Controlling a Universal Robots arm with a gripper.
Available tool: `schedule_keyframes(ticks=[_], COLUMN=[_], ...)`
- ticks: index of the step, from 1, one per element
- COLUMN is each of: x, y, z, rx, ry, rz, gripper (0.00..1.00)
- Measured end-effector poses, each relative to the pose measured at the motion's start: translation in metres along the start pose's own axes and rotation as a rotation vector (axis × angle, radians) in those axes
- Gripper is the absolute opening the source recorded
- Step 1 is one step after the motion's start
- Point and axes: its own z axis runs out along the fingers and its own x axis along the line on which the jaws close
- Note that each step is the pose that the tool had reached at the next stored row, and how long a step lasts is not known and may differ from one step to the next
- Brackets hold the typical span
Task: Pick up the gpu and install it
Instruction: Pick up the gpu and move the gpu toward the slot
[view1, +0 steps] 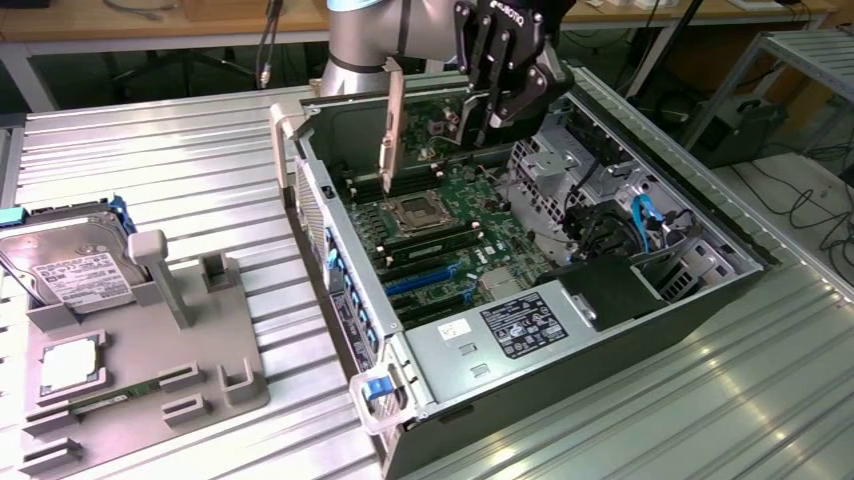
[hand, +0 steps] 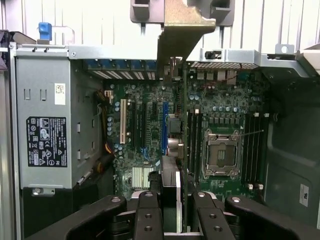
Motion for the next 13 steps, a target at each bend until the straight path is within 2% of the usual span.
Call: schedule_keyframes(ticks=[4, 13], x=[0.0001, 0.0001], y=[-0.0037, -0.0054], z=[0.0009, 0.0037], rx=[0.0006, 0.0006], ry=[0.0001, 0.0002], rz=[-0.001, -0.002], gripper=[0.28, 0.28])
